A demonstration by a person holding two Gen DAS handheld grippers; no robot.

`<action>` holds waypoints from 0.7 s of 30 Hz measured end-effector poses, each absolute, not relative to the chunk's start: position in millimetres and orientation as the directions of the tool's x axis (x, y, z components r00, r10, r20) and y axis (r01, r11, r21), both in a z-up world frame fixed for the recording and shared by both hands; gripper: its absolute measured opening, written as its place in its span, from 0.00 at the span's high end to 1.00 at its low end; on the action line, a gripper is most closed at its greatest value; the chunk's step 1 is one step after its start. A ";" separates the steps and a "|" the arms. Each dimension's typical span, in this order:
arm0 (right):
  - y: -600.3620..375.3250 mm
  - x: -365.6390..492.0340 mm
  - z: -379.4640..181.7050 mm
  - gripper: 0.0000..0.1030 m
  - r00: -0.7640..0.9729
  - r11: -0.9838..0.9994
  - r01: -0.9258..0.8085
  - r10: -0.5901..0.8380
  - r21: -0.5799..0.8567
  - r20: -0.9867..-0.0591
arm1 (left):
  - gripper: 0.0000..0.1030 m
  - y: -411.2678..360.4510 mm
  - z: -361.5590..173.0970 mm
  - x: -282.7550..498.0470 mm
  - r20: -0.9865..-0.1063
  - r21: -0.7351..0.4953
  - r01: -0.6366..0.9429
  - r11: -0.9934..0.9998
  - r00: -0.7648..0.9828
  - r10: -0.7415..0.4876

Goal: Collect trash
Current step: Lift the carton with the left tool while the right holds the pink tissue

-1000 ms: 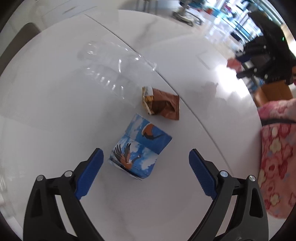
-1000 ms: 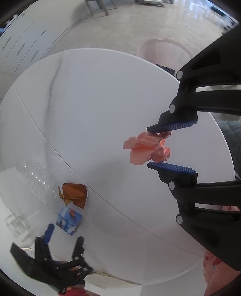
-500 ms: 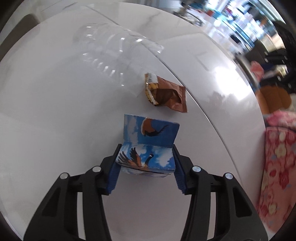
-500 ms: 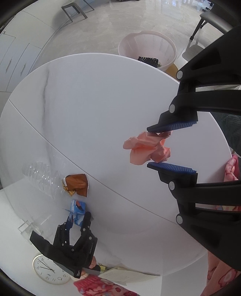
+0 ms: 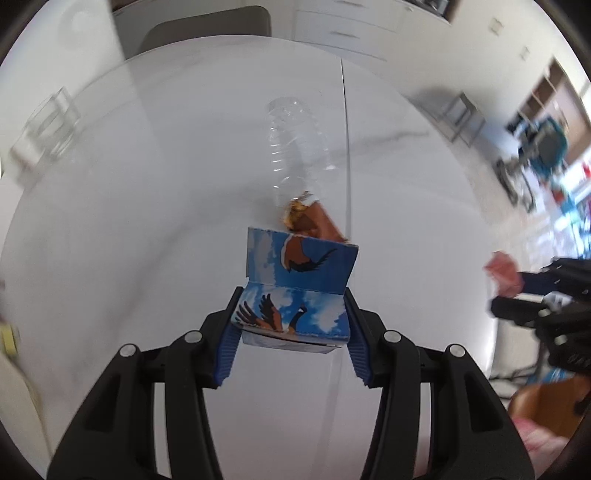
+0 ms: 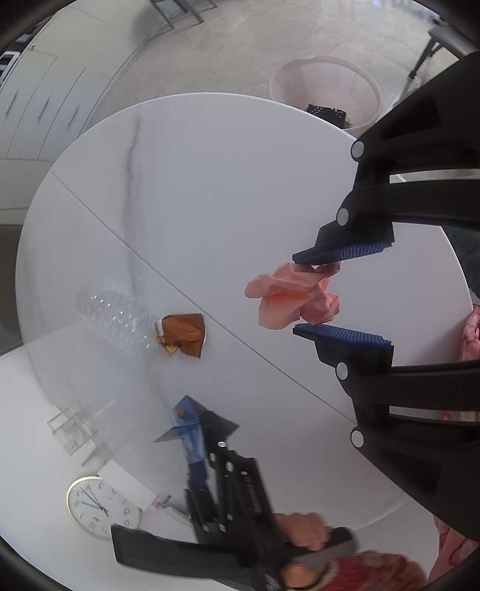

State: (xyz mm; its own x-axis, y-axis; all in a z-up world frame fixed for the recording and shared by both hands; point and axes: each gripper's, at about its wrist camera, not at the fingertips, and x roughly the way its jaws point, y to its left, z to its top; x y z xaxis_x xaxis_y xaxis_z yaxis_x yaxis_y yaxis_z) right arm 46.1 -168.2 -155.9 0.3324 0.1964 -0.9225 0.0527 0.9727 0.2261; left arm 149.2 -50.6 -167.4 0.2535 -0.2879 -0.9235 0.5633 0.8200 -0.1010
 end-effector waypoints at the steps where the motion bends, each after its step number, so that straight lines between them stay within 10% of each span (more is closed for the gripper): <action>1: -170.3 44.8 -152.9 0.67 0.340 0.973 0.036 0.203 0.228 -0.918 | 0.52 -48.2 -162.9 144.1 -0.923 -0.106 0.538 0.836 0.260 -0.285; 11: -218.8 25.9 -129.3 0.67 0.405 0.964 -0.066 0.263 0.259 -0.875 | 0.52 -76.1 -127.1 85.7 -0.911 -0.082 0.377 0.923 0.348 -0.223; 21: -343.3 -25.9 -126.9 0.67 0.485 0.976 0.088 0.132 0.199 -0.865 | 0.52 -194.8 -111.1 43.0 -0.892 -0.106 0.551 0.828 0.315 -0.324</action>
State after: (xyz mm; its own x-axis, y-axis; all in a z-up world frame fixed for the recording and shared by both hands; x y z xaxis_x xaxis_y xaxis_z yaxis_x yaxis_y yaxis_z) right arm -25.9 -343.3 -126.9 0.4848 0.1320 -0.8646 0.0884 0.9761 0.1986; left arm 43.0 -194.8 -111.1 0.3149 -0.3235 -0.8923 0.5512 0.8277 -0.1056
